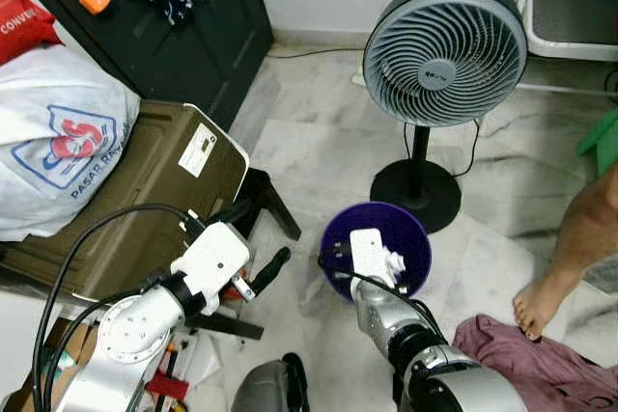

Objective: Clean up the room

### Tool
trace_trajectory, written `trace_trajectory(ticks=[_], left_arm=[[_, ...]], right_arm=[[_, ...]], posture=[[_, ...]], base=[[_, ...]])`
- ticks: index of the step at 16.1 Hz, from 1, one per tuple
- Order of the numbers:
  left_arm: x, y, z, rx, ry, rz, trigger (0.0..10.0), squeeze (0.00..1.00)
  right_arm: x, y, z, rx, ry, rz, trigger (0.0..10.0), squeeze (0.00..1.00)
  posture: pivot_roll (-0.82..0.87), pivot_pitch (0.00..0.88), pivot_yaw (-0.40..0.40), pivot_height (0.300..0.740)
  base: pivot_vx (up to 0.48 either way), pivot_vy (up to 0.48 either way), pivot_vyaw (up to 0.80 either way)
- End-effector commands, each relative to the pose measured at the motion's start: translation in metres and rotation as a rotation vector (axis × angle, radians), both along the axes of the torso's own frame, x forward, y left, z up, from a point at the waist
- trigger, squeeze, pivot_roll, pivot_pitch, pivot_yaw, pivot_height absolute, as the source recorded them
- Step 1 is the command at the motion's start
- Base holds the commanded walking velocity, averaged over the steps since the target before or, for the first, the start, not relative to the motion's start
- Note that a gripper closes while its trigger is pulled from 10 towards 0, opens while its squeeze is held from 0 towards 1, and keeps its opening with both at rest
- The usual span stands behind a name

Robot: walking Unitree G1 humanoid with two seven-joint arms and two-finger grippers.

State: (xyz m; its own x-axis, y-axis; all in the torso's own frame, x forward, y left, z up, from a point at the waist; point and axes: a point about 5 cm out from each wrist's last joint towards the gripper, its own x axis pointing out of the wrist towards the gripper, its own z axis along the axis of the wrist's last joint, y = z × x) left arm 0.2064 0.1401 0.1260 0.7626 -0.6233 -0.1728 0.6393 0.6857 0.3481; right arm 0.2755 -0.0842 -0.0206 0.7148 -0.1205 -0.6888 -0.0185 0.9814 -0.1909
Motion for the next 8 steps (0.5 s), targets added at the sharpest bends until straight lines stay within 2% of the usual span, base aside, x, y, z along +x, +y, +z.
trace_trajectory(ticks=[1, 2, 4, 7, 8], left_arm=[[-0.006, 0.001, -0.003, 0.015, 0.023, 0.005, 10.0, 0.00], [-0.009, 0.002, -0.003, 0.011, 0.034, 0.010, 10.0, 0.00], [-0.015, 0.004, -0.002, 0.008, 0.045, 0.015, 10.0, 0.00], [-0.023, 0.009, -0.003, 0.002, 0.077, 0.043, 10.0, 0.00], [-0.024, 0.009, -0.003, 0.001, 0.078, 0.048, 10.0, 0.00]], right_arm=[[-0.007, -0.001, -0.007, -0.009, 0.044, -0.029, 10.0, 0.00], [-0.005, -0.008, -0.006, -0.044, 0.023, -0.037, 10.0, 0.00], [0.000, -0.012, -0.001, -0.064, -0.029, -0.041, 10.0, 0.00], [0.030, 0.002, 0.033, -0.087, -0.244, 0.041, 10.0, 0.00], [0.033, 0.005, 0.036, -0.077, -0.255, 0.053, 10.0, 0.00]], posture=[[0.09, 0.269, 0.230, 0.740], [0.09, 0.277, 0.236, 0.740], [0.10, 0.287, 0.240, 0.740], [0.12, 0.312, 0.233, 0.740], [0.13, 0.316, 0.230, 0.740]], base=[[0.000, 0.000, 0.00], [0.000, 0.000, 0.00], [0.000, 0.000, 0.00], [0.000, 0.000, 0.00], [0.000, 0.000, 0.00]])
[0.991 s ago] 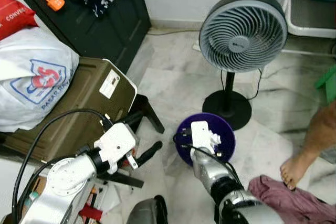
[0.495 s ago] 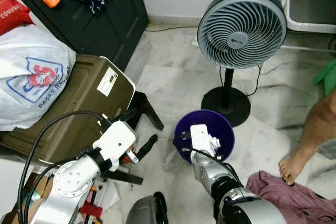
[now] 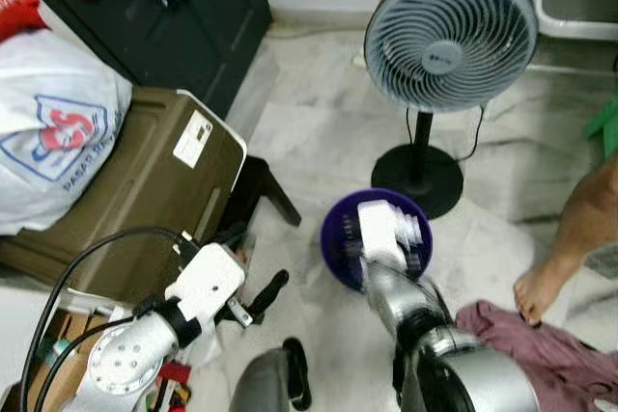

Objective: Clean up the room

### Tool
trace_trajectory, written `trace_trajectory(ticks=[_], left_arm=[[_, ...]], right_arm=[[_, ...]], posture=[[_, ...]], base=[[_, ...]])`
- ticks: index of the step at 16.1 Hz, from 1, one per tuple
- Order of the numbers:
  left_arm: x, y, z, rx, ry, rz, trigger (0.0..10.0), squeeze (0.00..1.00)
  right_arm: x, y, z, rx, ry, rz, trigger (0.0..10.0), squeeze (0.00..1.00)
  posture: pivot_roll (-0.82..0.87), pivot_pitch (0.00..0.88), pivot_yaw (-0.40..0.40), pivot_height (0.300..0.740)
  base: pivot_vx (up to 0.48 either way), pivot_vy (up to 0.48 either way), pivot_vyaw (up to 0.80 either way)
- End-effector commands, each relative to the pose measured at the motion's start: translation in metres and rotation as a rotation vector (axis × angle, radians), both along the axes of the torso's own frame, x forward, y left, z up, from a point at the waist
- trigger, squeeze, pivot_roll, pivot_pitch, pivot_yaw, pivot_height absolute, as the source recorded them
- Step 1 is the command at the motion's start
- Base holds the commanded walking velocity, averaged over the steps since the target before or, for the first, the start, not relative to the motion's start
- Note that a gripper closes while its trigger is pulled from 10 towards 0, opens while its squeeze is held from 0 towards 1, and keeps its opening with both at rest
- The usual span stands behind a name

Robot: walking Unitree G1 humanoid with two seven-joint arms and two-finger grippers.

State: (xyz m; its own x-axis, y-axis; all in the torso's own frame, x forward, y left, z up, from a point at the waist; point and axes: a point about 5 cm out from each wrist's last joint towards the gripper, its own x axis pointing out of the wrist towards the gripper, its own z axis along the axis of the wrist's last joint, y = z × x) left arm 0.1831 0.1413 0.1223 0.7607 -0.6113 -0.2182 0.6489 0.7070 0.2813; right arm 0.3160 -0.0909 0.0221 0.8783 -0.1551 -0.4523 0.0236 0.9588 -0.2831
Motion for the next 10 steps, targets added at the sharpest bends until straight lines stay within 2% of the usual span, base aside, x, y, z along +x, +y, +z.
trace_trajectory(ticks=[1, 3, 6, 8, 10], left_arm=[[-0.003, 0.007, 0.002, 0.024, 0.003, 0.030, 10.0, 0.00], [-0.010, 0.011, 0.002, 0.032, 0.021, 0.038, 10.0, 0.00], [-0.011, 0.014, 0.003, 0.034, 0.033, 0.050, 10.0, 0.00], [-0.013, 0.013, 0.004, 0.030, 0.040, 0.053, 10.0, 0.00], [-0.015, 0.013, 0.004, 0.029, 0.048, 0.052, 10.0, 0.00]], right_arm=[[-0.006, 0.013, -0.004, 0.029, 0.019, 0.037, 10.0, 0.00], [-0.002, 0.020, -0.001, 0.055, 0.023, 0.067, 10.0, 0.00], [-0.007, 0.024, -0.006, 0.054, 0.060, 0.084, 10.0, 0.00], [-0.011, 0.018, -0.012, 0.049, 0.086, 0.046, 10.0, 0.00], [-0.004, 0.015, -0.005, 0.065, 0.038, 0.027, 10.0, 0.00]], posture=[[0.14, 0.321, 0.228, 0.740], [0.15, 0.336, 0.226, 0.740], [0.16, 0.342, 0.226, 0.740], [0.16, 0.352, 0.230, 0.740], [0.16, 0.357, 0.231, 0.740]], base=[[0.000, 0.000, 0.00], [0.000, 0.000, 0.00], [0.000, 0.000, 0.00], [0.000, 0.000, 0.00], [0.000, 0.000, 0.00]])
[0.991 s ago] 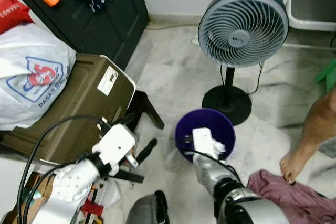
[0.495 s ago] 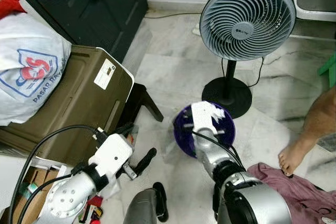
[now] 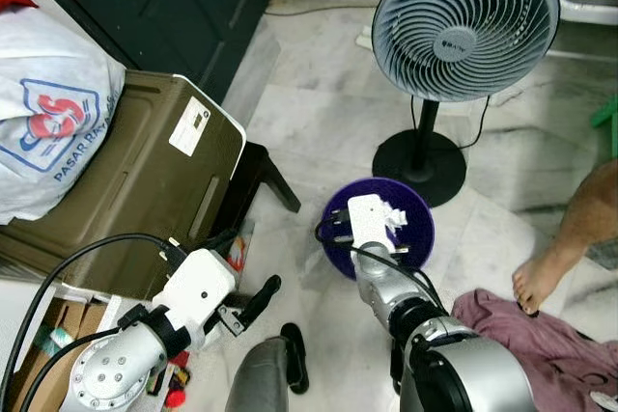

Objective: Clean up the room

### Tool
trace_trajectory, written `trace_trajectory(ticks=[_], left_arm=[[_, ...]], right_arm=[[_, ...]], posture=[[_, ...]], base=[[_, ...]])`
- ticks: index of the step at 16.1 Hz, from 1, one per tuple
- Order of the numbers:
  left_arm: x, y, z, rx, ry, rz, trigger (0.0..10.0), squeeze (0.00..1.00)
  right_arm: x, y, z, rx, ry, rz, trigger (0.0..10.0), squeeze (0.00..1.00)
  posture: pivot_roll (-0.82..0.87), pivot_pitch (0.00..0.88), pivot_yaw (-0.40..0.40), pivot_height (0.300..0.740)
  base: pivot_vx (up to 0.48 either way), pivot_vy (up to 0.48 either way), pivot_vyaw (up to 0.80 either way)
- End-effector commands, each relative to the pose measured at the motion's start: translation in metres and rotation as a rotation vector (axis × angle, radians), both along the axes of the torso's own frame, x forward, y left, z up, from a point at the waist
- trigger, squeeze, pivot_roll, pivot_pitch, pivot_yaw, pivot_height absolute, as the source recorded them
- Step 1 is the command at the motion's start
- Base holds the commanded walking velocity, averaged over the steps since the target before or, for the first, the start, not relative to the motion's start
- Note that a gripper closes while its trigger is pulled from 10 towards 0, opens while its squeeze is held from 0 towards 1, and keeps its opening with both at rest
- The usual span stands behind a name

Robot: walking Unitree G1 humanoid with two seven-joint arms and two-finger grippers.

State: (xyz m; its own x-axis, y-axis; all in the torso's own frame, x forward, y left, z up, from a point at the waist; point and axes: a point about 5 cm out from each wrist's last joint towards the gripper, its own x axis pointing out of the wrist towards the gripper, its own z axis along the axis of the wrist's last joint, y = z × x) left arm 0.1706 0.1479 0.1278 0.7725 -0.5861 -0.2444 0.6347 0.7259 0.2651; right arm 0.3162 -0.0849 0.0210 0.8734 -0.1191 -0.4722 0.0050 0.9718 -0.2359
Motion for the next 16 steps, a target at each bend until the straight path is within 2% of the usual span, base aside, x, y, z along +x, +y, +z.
trace_trajectory(ticks=[1, 3, 7, 14, 16], left_arm=[[-0.004, 0.006, -0.002, 0.023, 0.023, 0.020, 10.0, 0.00], [-0.002, 0.005, -0.002, 0.022, 0.027, 0.022, 10.0, 0.00], [-0.002, 0.006, -0.001, 0.023, 0.031, 0.027, 10.0, 0.00], [0.000, 0.006, -0.003, 0.028, 0.043, 0.029, 10.0, 0.00], [0.000, 0.006, -0.003, 0.028, 0.043, 0.029, 10.0, 0.00]], right_arm=[[-0.001, 0.010, 0.001, 0.048, -0.004, 0.010, 10.0, 0.00], [0.005, 0.015, 0.009, 0.079, -0.035, 0.020, 10.0, 0.00], [0.001, 0.018, 0.004, 0.103, 0.006, -0.005, 10.0, 0.00], [-0.007, -0.006, -0.010, 0.034, 0.083, -0.111, 10.0, 0.00], [-0.008, -0.008, -0.011, 0.035, 0.084, -0.119, 10.0, 0.00]], posture=[[0.16, 0.358, 0.231, 0.740], [0.16, 0.359, 0.230, 0.740], [0.17, 0.362, 0.231, 0.740], [0.15, 0.365, 0.229, 0.740], [0.15, 0.365, 0.229, 0.740]], base=[[0.000, 0.000, 0.00], [0.000, 0.000, 0.00], [0.000, 0.000, 0.00], [0.000, 0.000, 0.00], [0.000, 0.000, 0.00]])
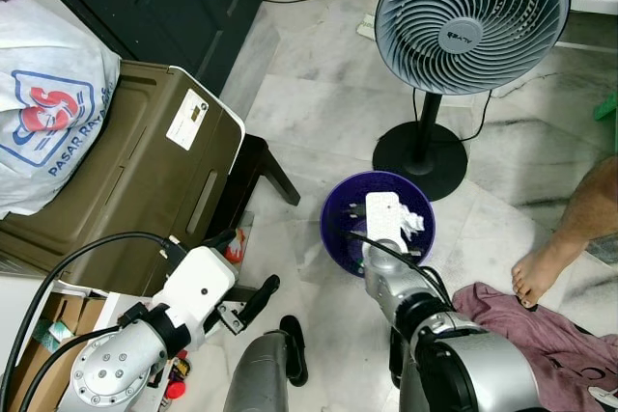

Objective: Clean up the room

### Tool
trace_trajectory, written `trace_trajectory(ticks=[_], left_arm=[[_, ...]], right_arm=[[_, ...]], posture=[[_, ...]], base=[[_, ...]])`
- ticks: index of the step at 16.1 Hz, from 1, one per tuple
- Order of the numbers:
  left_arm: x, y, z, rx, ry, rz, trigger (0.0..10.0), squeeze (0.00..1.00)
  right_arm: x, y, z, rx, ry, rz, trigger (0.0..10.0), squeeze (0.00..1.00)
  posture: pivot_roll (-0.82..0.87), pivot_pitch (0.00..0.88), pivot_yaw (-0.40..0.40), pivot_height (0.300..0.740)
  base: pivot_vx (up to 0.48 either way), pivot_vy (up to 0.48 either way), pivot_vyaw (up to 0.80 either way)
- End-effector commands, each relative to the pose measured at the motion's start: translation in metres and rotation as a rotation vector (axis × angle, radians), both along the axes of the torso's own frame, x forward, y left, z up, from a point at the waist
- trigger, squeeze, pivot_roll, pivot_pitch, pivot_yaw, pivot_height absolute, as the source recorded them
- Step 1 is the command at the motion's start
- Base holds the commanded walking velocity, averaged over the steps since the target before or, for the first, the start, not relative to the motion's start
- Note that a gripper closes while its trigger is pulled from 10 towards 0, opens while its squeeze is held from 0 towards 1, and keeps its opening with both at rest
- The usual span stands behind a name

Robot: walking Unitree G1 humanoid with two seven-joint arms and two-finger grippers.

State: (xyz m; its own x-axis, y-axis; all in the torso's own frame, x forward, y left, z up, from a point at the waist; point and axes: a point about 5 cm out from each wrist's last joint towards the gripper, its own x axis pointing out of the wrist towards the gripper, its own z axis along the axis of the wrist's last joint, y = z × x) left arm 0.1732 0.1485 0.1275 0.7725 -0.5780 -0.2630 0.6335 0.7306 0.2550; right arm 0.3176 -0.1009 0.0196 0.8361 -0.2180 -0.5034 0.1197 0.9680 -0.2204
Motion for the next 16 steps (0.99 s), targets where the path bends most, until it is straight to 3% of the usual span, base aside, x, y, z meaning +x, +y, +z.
trace_trajectory(ticks=[1, 4, 5, 6, 16], left_arm=[[-0.002, 0.006, -0.003, 0.023, 0.021, 0.020, 10.0, 0.00], [0.000, 0.005, -0.004, 0.023, 0.019, 0.018, 10.0, 0.00], [0.001, 0.005, -0.004, 0.023, 0.018, 0.018, 10.0, 0.00], [0.001, 0.005, -0.004, 0.024, 0.017, 0.019, 10.0, 0.00], [0.007, 0.002, -0.004, 0.016, 0.001, 0.022, 10.0, 0.00]], right_arm=[[-0.011, 0.005, -0.012, 0.016, 0.053, 0.002, 10.0, 0.00], [-0.011, 0.002, -0.012, 0.013, 0.051, -0.002, 10.0, 0.00], [-0.010, 0.003, -0.011, 0.013, 0.042, 0.000, 10.0, 0.87], [-0.009, 0.004, -0.009, 0.017, 0.034, 0.003, 10.0, 1.00], [0.002, 0.008, 0.003, 0.049, -0.034, 0.021, 10.0, 1.00]], posture=[[0.15, 0.364, 0.229, 0.740], [0.15, 0.361, 0.230, 0.740], [0.15, 0.360, 0.230, 0.740], [0.15, 0.360, 0.230, 0.740], [0.13, 0.341, 0.224, 0.740]], base=[[0.000, 0.000, 0.00], [0.000, 0.000, 0.00], [0.000, 0.000, 0.00], [0.000, 0.000, 0.00], [0.000, 0.000, 0.00]])
